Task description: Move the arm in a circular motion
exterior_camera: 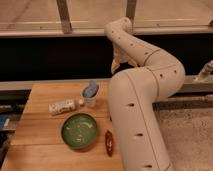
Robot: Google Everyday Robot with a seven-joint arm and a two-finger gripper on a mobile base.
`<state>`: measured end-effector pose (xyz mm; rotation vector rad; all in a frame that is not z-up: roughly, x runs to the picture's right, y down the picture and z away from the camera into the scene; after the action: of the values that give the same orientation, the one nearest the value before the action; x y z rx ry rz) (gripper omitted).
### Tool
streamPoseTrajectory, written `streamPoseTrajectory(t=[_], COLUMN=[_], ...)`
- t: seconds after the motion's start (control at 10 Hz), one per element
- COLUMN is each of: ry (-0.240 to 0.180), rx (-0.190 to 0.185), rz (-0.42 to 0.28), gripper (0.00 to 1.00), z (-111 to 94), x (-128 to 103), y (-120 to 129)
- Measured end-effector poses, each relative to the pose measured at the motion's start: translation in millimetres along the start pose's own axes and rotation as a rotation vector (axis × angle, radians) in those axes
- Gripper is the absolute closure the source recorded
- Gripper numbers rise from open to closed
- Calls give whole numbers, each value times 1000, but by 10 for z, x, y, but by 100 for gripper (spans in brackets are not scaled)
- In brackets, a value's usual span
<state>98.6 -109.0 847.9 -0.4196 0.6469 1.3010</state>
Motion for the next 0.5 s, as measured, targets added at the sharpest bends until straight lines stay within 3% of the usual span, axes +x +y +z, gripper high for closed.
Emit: streamPoseTrajectory(t=[0.2,0.3,0.5], ry=[-11,-15,-33], rx=[-4,-5,-22], rz=[-96,-127,-258], gripper=[20,20,20], z=[-84,-101,-172], x=[-13,14,239], y=[405,491,796])
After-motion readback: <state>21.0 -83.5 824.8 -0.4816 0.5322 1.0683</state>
